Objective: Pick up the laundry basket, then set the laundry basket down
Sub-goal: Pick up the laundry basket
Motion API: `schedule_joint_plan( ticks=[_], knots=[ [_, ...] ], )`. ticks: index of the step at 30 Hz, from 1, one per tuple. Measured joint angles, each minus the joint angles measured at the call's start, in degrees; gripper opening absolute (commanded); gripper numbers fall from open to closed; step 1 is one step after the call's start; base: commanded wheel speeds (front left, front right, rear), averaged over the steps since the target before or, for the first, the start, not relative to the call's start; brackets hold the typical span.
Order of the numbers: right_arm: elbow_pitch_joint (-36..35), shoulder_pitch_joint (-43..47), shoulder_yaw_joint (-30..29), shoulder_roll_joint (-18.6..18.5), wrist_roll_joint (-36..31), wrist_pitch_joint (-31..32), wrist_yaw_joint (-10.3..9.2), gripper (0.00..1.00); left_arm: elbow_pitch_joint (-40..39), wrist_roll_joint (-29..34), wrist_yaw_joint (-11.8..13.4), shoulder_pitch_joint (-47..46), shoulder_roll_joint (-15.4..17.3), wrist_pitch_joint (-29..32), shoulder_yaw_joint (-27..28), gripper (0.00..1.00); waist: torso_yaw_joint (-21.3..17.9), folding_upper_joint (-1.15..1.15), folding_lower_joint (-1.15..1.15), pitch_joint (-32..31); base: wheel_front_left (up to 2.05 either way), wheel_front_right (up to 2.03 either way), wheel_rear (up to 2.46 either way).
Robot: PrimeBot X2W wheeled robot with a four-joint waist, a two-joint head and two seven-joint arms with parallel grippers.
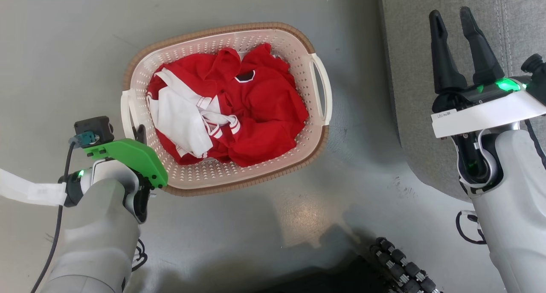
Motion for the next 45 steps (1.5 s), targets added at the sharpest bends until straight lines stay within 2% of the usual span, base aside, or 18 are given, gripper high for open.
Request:
schedule_joint_plan(
  ticks=[7,8,9,22,34,45],
  knots=[
    [0.1,0.0,0.3,-0.1,0.0,0.0,0.00,1.00,0.3,-0.9,-0.1,0.0,0.0,0.0,-0.5,0.00,0.0,0.00,0.00,0.0,0.00,0.00,0.00],
    [0.1,0.0,0.3,-0.1,0.1,0.0,0.00,1.00,0.4,-0.9,-0.1,0.0,0.0,0.0,-0.6,0.15,-0.1,0.00,0.00,0.0,0.00,0.00,0.00],
    [0.2,0.0,0.3,-0.1,0.2,0.0,0.00,1.00,0.5,-1.1,-0.1,0.0,0.0,0.0,-0.6,1.00,-0.1,0.00,0.00,0.0,0.00,0.00,0.00],
    [1.6,0.0,0.4,0.0,0.3,0.0,0.00,1.00,1.6,-1.9,-0.5,0.0,-0.1,-0.6,-1.1,1.00,0.1,0.00,0.00,-1.5,0.00,0.00,0.00],
    [4.9,0.5,0.3,1.1,0.3,-0.2,0.00,1.00,-1.5,-0.7,-1.1,0.8,0.1,-2.1,-0.9,1.00,0.9,0.00,0.00,-8.1,0.00,0.00,0.00],
    [7.3,4.8,-0.4,0.7,-0.1,-0.2,0.00,1.00,-15.2,2.8,-1.5,5.6,0.9,-2.1,2.1,1.00,2.9,0.00,0.00,-17.0,0.00,0.00,0.00]
  ],
)
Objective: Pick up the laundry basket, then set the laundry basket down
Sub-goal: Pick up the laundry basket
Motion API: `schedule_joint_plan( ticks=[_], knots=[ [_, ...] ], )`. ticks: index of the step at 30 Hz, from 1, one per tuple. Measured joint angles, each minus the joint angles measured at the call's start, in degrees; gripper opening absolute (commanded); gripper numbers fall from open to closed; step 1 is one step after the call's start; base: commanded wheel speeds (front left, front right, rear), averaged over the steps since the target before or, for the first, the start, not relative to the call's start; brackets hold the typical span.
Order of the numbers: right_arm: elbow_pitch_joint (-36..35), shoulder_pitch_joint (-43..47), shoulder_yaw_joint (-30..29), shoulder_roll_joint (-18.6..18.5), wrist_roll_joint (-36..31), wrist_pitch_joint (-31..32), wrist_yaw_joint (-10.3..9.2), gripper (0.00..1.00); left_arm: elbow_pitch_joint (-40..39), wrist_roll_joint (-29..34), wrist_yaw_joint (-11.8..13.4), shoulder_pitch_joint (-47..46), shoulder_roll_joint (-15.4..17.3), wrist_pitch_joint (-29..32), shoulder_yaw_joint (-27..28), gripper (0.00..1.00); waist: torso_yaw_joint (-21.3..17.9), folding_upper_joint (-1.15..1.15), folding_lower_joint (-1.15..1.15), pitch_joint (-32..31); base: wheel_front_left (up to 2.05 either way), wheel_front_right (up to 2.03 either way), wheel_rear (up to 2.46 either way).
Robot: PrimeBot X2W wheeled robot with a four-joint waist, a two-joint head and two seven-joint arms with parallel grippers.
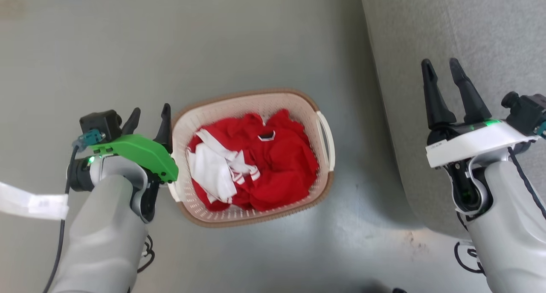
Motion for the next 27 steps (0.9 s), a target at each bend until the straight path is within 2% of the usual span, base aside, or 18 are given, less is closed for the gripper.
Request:
schedule_joint_plan(
  ticks=[6,18,27],
  knots=[
    [0.2,1.2,-0.5,-0.3,-0.6,0.0,0.00,1.00,-6.7,1.1,0.0,4.3,-0.1,0.0,2.9,1.00,1.3,0.00,0.00,-4.6,0.00,0.00,0.00],
    [1.3,6.5,-1.3,0.2,-1.2,0.0,0.00,1.00,-18.8,7.3,1.0,14.6,-0.1,-0.2,6.7,1.00,3.5,0.00,0.00,-14.0,0.00,0.00,0.00],
    [2.0,11.2,-1.0,-0.2,-3.6,0.0,0.00,1.00,-25.9,8.4,2.0,20.8,-0.2,-0.2,9.3,1.00,4.6,0.00,0.00,-20.1,0.00,0.00,0.00]
  ],
)
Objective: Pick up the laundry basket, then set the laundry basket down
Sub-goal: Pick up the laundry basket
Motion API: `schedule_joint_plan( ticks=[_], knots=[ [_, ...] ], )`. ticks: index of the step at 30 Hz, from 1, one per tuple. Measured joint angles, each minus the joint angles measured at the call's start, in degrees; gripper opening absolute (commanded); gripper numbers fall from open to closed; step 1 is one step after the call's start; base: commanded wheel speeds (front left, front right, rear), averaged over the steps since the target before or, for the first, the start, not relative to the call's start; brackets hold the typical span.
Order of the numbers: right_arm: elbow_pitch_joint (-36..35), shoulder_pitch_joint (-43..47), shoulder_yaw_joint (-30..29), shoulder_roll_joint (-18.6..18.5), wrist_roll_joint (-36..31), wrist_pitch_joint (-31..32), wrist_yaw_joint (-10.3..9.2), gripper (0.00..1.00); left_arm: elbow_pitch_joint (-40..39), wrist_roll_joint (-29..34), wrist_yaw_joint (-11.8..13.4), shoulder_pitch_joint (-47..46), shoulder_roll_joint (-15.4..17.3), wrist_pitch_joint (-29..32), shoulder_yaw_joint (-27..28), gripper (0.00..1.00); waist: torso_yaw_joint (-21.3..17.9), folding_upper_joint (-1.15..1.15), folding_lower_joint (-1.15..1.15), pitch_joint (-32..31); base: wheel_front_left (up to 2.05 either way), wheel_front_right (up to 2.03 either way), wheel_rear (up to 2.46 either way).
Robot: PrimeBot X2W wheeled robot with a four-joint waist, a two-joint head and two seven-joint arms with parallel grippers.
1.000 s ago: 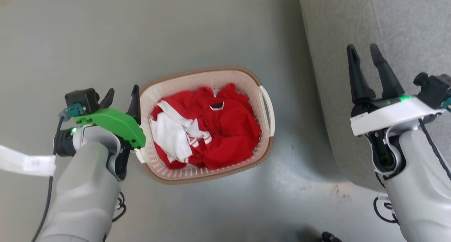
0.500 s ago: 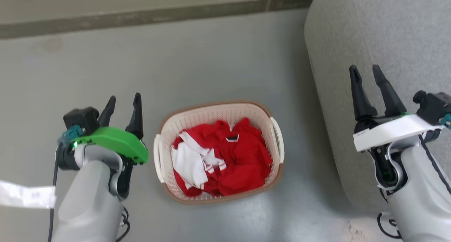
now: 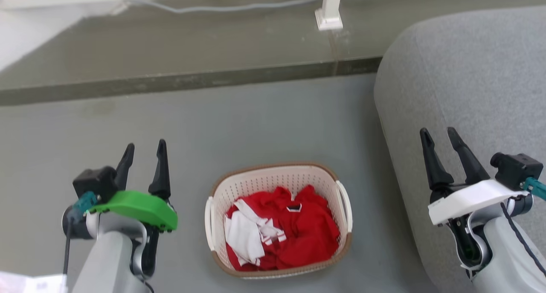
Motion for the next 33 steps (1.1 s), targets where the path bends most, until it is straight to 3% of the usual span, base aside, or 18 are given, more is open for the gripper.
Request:
schedule_joint_plan(
  ticks=[10,33],
  knots=[
    [-0.8,1.3,0.3,-0.4,-3.1,0.0,0.00,1.00,-5.8,2.9,1.0,6.6,0.0,0.0,1.3,1.00,1.2,0.00,0.00,-4.2,0.00,0.00,0.00],
    [-1.5,2.2,-1.5,0.3,-4.4,0.0,0.00,1.00,-13.2,4.9,1.1,12.1,0.0,0.0,1.9,1.00,1.1,0.00,0.00,-3.7,0.00,0.00,0.00]
  ],
)
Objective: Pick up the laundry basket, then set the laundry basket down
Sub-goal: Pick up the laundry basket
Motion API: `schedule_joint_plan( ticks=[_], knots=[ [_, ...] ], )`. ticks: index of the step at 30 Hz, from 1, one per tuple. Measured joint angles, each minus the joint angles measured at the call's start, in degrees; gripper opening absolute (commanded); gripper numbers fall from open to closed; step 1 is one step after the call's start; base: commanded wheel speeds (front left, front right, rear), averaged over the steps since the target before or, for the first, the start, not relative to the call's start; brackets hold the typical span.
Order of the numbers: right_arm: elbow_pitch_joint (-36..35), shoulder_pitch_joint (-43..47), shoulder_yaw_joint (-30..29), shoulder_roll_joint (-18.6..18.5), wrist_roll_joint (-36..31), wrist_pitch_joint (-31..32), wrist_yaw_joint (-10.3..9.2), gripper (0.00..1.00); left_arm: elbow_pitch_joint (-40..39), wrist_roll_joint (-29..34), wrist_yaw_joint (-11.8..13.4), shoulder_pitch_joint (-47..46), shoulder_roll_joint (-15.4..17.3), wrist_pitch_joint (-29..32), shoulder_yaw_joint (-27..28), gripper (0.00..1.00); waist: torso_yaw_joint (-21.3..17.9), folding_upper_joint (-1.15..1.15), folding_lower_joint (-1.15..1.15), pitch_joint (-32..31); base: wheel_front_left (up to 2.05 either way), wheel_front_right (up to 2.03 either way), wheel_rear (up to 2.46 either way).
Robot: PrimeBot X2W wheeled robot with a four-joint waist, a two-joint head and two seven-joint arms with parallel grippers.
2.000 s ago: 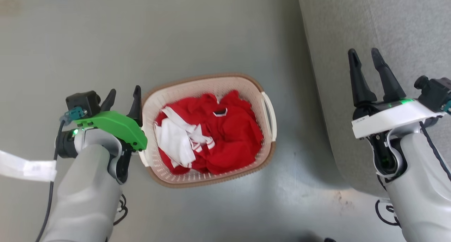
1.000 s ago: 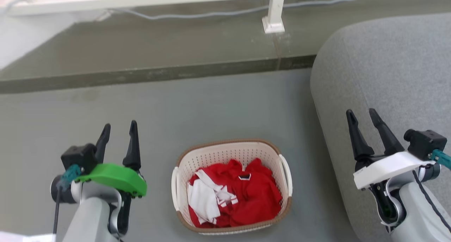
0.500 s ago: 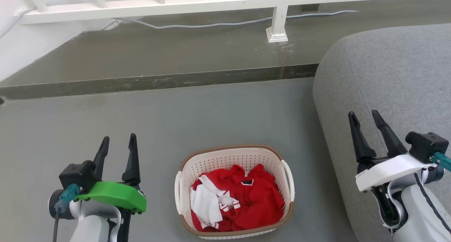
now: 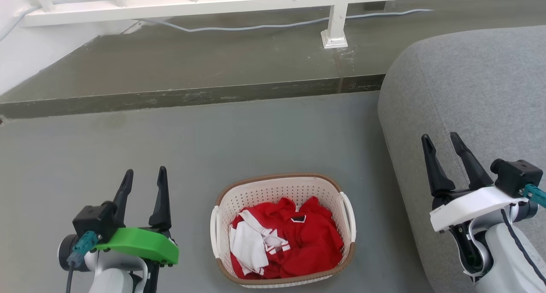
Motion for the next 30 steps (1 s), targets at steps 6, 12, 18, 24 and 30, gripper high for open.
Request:
schedule_joint_plan(
  ticks=[6,12,18,24,30],
  knots=[
    [0.1,0.1,0.0,-0.1,-0.9,0.0,0.00,1.00,-0.8,0.2,0.0,0.5,0.0,0.0,-0.2,1.00,-0.1,0.00,0.00,0.1,0.00,0.00,0.00],
    [0.1,0.2,0.0,-0.1,-1.2,0.0,0.00,1.00,-1.5,0.1,0.0,1.1,0.0,0.0,-0.7,1.00,-0.2,0.00,0.00,0.3,0.00,0.00,0.00],
    [0.2,0.2,0.2,-0.1,-1.2,0.0,0.00,1.00,-2.6,0.1,0.5,1.8,0.0,0.0,-1.1,1.00,-0.6,0.00,0.00,1.5,0.00,0.00,0.00],
    [0.7,0.1,0.2,-0.3,-1.1,0.0,0.00,1.00,-2.9,0.1,0.5,1.6,0.0,0.0,-3.3,1.00,-0.9,0.00,0.00,3.7,0.00,0.00,0.00],
    [3.2,-0.4,1.2,-0.9,0.2,0.0,0.00,1.00,-1.7,0.1,0.7,-0.5,0.0,0.0,-5.3,1.00,-0.9,0.00,0.00,6.9,0.00,0.00,0.00]
  ],
)
